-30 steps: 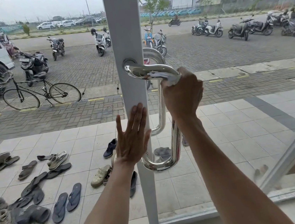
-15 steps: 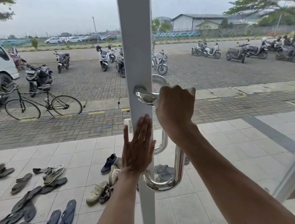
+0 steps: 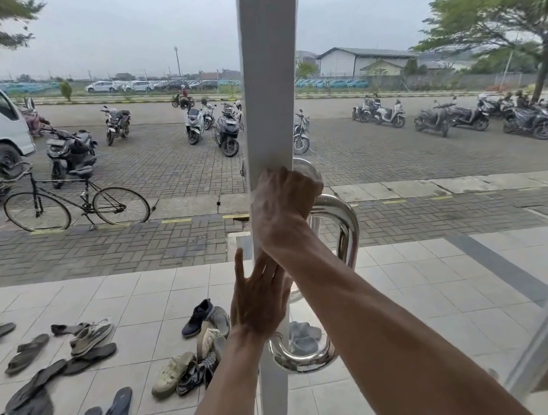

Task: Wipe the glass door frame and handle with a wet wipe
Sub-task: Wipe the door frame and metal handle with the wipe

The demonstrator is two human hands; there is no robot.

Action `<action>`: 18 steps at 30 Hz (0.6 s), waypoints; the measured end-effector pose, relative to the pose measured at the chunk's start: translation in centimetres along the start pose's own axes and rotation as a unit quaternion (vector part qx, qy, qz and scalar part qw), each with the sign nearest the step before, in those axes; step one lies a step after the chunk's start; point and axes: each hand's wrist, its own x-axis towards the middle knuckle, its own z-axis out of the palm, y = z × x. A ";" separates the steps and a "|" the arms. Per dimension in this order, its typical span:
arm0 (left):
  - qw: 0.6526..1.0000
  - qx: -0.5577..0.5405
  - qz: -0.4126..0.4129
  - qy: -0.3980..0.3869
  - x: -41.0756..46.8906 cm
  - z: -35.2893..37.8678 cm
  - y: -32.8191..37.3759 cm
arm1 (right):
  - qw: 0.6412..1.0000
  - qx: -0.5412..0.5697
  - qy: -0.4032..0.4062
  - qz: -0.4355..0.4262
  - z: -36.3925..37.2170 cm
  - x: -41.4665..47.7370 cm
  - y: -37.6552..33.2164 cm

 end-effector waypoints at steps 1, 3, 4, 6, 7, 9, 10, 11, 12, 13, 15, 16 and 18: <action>0.999 -0.029 -0.013 0.009 0.0 0.2 0.3 | 1.000 0.008 0.008 -0.007 0.0 -0.4 0.5; 0.997 -0.060 -0.043 0.002 0.1 0.6 1.0 | 0.999 -0.013 0.016 -0.030 0.1 -1.3 1.0; 0.998 -0.044 -0.044 -0.027 0.2 0.5 1.3 | 0.999 -0.027 0.005 -0.035 0.1 -1.8 1.1; 0.996 0.004 -0.049 -0.080 0.5 0.4 1.4 | 0.998 -0.029 -0.028 -0.049 -0.1 -2.8 1.0; 0.996 0.009 -0.049 -0.081 0.5 0.7 1.3 | 0.998 -0.007 -0.037 -0.058 -0.5 -3.0 1.2; 0.996 0.029 -0.049 -0.064 0.4 0.9 0.9 | 0.990 0.068 -0.073 -0.099 -1.6 -2.7 2.3; 0.997 0.046 -0.041 -0.052 0.4 1.0 0.9 | 0.979 0.123 -0.104 -0.125 -2.2 -2.3 3.2; 0.997 0.057 -0.034 -0.033 0.4 1.2 0.7 | 0.965 0.167 -0.145 -0.142 -2.8 -1.9 4.1; 0.998 0.060 -0.024 -0.012 0.3 1.5 0.7 | 0.955 0.189 -0.169 -0.156 -3.4 -1.5 4.8; 0.998 0.060 -0.019 0.004 0.2 1.7 0.6 | 0.952 0.188 -0.170 -0.171 -3.7 -1.2 5.3; 0.998 0.060 -0.011 0.014 0.1 2.0 0.4 | 0.964 0.150 -0.124 -0.179 -3.2 -0.7 5.0; 0.998 0.057 -0.009 0.014 0.1 2.1 0.4 | 0.975 0.113 -0.087 -0.172 -2.5 -0.6 4.3; 0.999 0.044 0.003 0.026 0.0 2.2 0.3 | 0.989 0.045 -0.022 -0.141 -1.1 -0.4 2.4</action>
